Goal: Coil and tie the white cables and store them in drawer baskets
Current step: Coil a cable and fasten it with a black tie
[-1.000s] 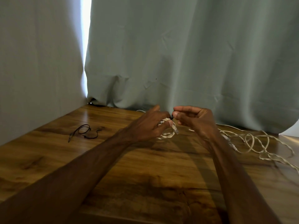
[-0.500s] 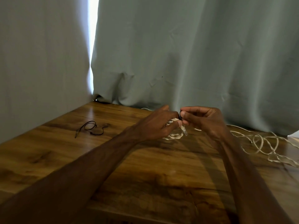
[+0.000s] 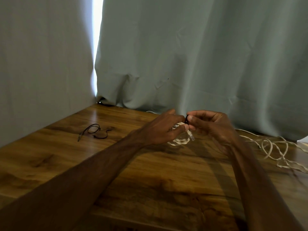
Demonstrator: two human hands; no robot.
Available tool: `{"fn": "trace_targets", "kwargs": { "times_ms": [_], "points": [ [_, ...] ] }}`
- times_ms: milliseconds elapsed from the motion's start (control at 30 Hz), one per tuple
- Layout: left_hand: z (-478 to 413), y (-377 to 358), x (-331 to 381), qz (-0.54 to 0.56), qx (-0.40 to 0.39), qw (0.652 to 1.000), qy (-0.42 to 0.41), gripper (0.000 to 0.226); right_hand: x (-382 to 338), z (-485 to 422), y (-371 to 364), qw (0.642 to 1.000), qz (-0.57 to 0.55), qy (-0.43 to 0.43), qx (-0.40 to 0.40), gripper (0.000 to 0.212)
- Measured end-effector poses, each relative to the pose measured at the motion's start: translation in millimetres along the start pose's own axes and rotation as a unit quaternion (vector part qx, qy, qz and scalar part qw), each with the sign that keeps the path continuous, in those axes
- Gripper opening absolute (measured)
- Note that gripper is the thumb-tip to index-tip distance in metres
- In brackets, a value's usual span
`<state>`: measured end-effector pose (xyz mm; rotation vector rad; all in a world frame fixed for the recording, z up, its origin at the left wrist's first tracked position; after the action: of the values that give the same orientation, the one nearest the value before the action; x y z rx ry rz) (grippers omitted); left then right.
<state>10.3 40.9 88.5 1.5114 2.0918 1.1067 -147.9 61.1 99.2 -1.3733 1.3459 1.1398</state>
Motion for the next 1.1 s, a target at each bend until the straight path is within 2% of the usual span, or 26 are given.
{"fn": "trace_targets", "kwargs": {
  "times_ms": [133,600,767,1100],
  "points": [
    [0,2,2,-0.002,-0.001,1.000,0.000,0.028,1,-3,3,1.000,0.008,0.005,0.019,0.022],
    [-1,3,8,0.024,0.003,0.999,-0.024,0.023,5,-6,0,1.000,0.010,0.002,0.003,0.029],
    [-1,-1,-1,0.029,0.002,0.999,-0.014,0.029,1,-4,-3,0.996,0.065,0.047,0.029,0.022],
    [-1,-5,-8,0.033,-0.015,0.999,0.021,0.029,1,-3,-2,0.998,0.057,0.035,0.010,0.023]
  ]
}}
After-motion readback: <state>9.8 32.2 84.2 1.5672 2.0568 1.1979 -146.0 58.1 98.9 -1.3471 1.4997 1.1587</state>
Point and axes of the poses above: each hand's wrist, its own z-axis away from the middle knuckle, its own y-axis out of the back of the hand, x = y × z, the point moved 6 cm from there along -z, towards the middle knuckle, and after that the axes turned 9 degrees about -y, right-handed, at the moved point
